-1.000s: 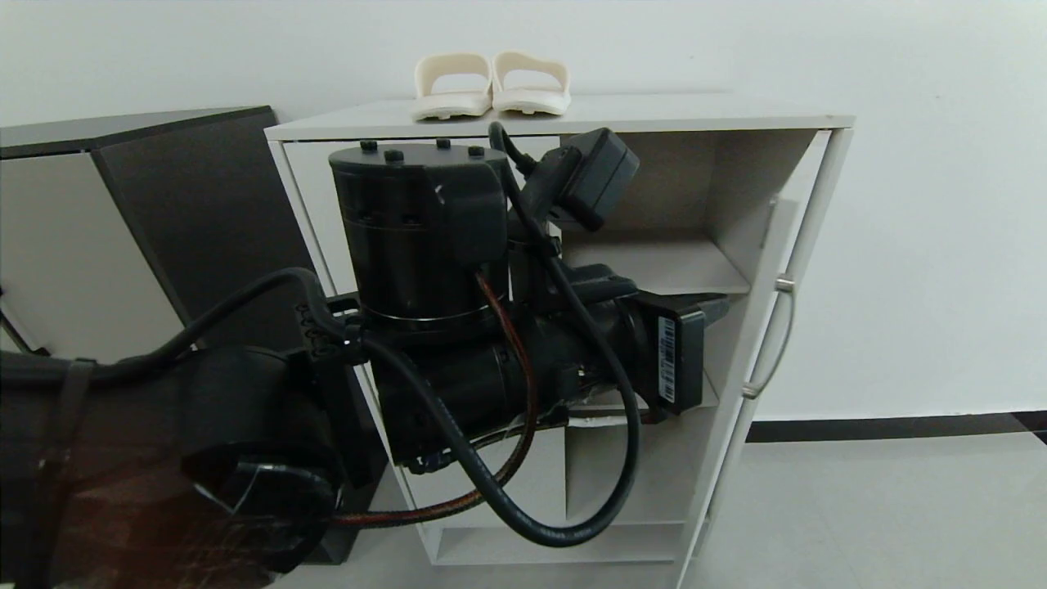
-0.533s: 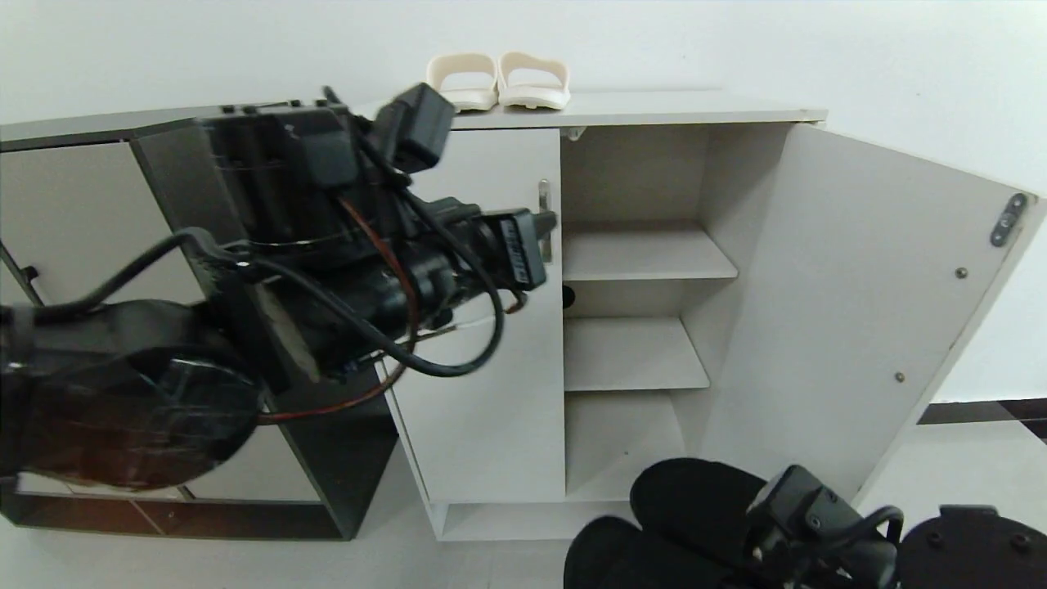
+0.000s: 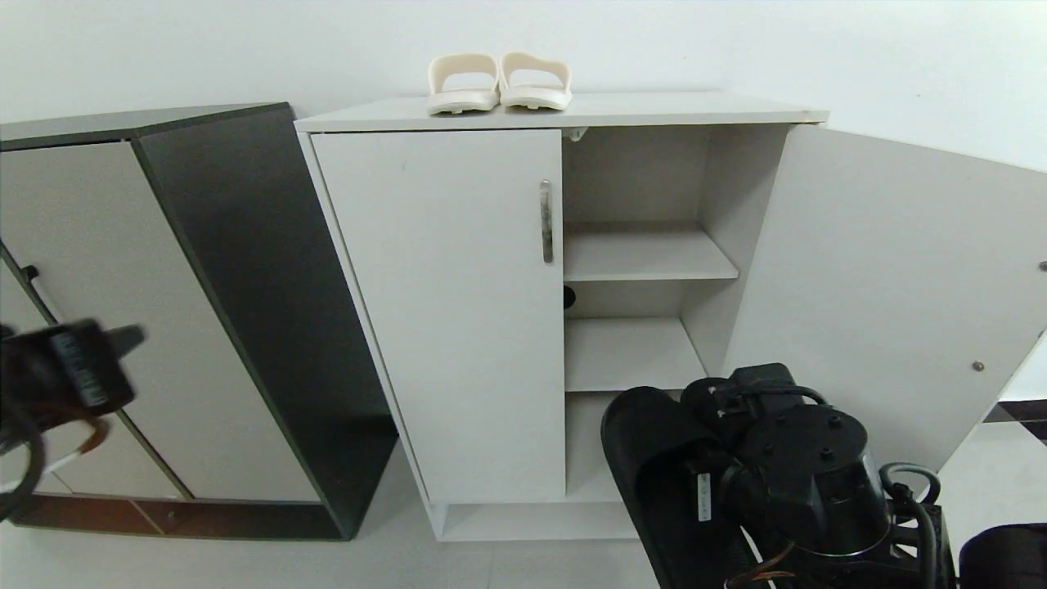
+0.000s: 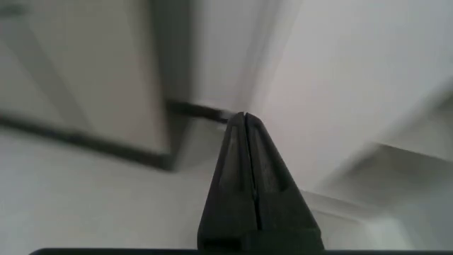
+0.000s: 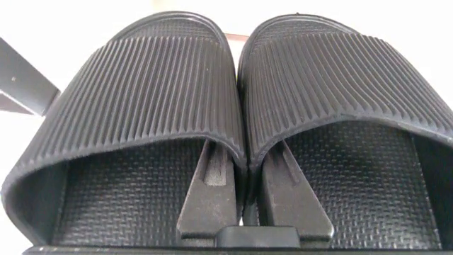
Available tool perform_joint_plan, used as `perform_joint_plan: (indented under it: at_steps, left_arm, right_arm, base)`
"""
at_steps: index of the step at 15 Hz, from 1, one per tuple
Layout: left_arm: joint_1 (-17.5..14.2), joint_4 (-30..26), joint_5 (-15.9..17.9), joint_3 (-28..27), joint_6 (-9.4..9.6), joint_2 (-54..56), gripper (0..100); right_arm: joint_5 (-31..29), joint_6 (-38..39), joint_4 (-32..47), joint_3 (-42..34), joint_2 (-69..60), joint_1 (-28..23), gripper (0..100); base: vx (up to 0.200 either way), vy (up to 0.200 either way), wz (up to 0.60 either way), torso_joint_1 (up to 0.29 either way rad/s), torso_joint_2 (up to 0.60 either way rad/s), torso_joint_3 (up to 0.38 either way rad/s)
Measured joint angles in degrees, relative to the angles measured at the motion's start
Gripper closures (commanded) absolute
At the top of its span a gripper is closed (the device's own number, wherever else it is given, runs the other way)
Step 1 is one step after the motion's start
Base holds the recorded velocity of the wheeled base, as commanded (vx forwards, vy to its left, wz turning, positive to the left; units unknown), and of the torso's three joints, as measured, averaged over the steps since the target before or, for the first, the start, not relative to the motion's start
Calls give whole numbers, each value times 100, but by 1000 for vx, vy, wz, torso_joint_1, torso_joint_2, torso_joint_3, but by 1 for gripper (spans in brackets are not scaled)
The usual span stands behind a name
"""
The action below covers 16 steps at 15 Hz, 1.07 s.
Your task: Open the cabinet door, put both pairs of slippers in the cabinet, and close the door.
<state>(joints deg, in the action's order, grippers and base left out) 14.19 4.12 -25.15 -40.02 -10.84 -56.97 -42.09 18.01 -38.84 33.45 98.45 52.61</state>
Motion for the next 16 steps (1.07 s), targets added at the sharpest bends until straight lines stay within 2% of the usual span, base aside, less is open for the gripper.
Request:
perform_joint_plan:
  at_steps: [2, 4, 5, 6, 8, 9, 10, 11, 12, 13, 14, 15, 16]
  left_arm:
    - [-885, -90, -123, 1070, 224, 1135, 100]
    - [-1320, -117, -128, 2052, 386, 2266, 100]
    - [-1384, -122, 178, 2498, 503, 2879, 100]
    - [-1370, -174, 703, 2867, 589, 3432, 100]
    - [-1235, -311, 2069, 3501, 734, 4358, 100]
    - [-1180, -341, 2594, 3705, 827, 4678, 100]
    - [-1147, -358, 2731, 3823, 1008, 4879, 100]
    - [-1161, -374, 2738, 3895, 1497, 5038, 100]
    - [-1248, -379, 2728, 3936, 1825, 5209, 100]
    - [-1326, -394, 2731, 3969, 1726, 5370, 100]
    - [-1364, -399, 2714, 3986, 1518, 5480, 100]
    - [-1392, -402, 2670, 3995, 1203, 5552, 100]
    - [-1408, -402, 2638, 3997, 1091, 5604, 100]
  right_arm:
    - [2, 0, 0, 15, 87, -28, 100]
    - [0, 2, -7, 32, 179, -37, 100]
    - [0, 0, -20, 41, 213, -9, 100]
    - [-2, 0, -73, 34, 229, 28, 100]
    - [0, 0, -232, 4, 257, 50, 100]
    - [-2, 9, -238, -11, 265, 55, 100]
    - [0, 6, -235, -16, 279, 63, 100]
    - [5, 6, -249, -11, 301, 74, 100]
    - [9, 6, -265, -5, 334, 80, 100]
    - [6, 9, -306, 9, 373, 90, 100]
    - [5, 9, -366, 9, 406, 105, 100]
    - [2, 5, -457, -2, 439, 113, 100]
    - [5, 5, -475, -10, 477, 116, 100]
  base:
    - [0, 0, 0, 0, 0, 0]
    - [0, 0, 0, 0, 0, 0]
    - [0, 0, 0, 0, 0, 0]
    - [0, 0, 0, 0, 0, 0]
    - [0, 0, 0, 0, 0, 0]
    - [0, 0, 0, 0, 0, 0]
    - [0, 0, 0, 0, 0, 0]
    - [0, 0, 0, 0, 0, 0]
    - [0, 0, 0, 0, 0, 0]
    - [0, 0, 0, 0, 0, 0]
    - [0, 0, 0, 0, 0, 0]
    - [0, 0, 0, 0, 0, 0]
    - [0, 0, 0, 0, 0, 0]
